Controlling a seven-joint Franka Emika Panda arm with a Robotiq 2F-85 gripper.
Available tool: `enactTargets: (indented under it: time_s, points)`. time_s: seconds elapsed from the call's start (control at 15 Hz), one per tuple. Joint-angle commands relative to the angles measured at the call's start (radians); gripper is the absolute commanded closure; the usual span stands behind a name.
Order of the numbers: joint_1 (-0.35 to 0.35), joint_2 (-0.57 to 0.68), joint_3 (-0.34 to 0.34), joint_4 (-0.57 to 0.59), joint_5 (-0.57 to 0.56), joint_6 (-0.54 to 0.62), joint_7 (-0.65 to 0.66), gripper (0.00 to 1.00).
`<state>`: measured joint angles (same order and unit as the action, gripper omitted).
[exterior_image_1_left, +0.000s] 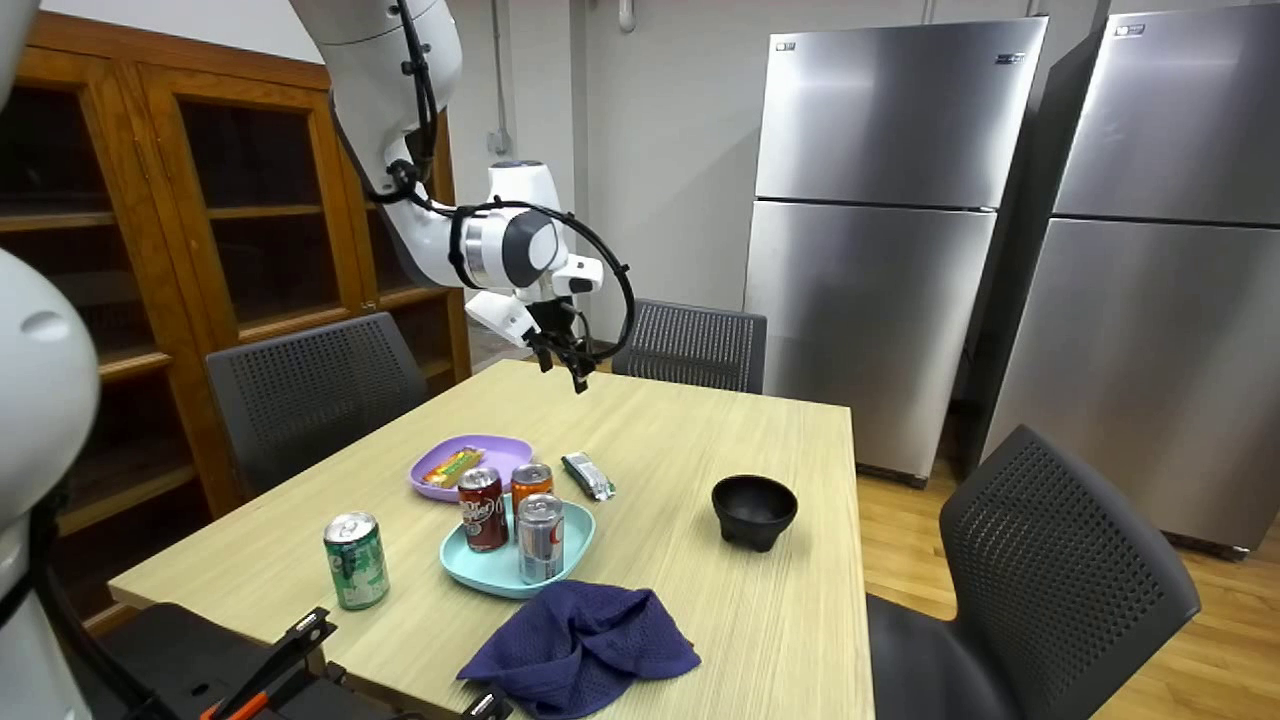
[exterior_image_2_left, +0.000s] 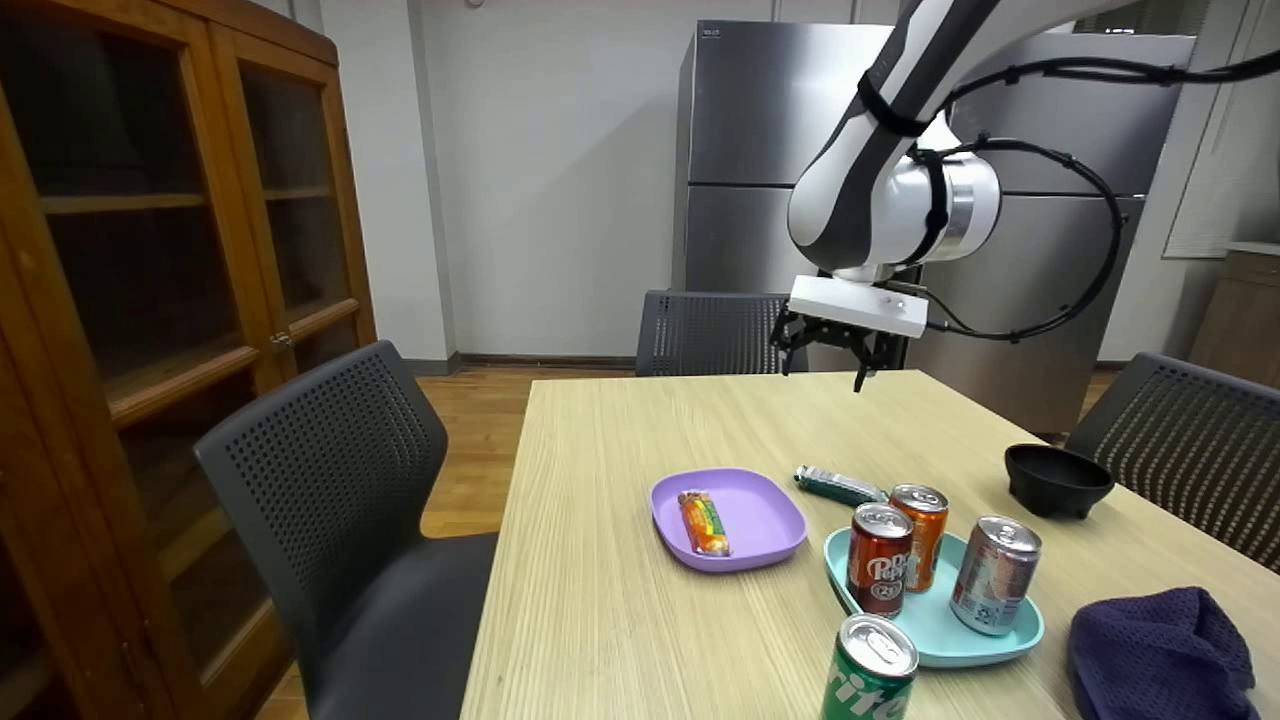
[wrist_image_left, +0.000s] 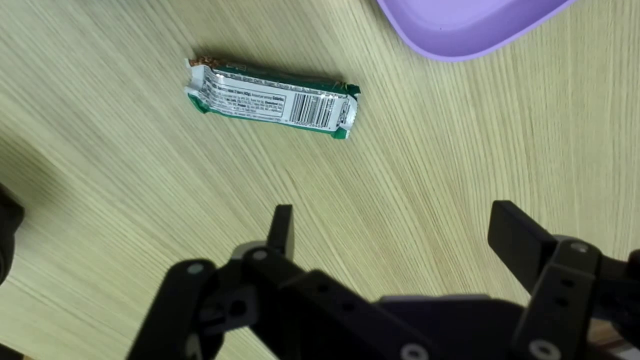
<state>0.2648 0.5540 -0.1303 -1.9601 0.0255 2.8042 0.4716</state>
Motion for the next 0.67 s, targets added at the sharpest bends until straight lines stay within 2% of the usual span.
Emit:
enactTargets:
  time_s: [0.0, 0.2, 0.6]
  points:
    - [-0.003, 0.002, 0.008, 0.002, 0.019, -0.024, 0.025, 0.00]
    - [0.025, 0.016, -0.014, 0.002, 0.065, -0.081, 0.147, 0.00]
    - [0.075, 0.062, -0.065, 0.009, 0.075, -0.054, 0.464, 0.00]
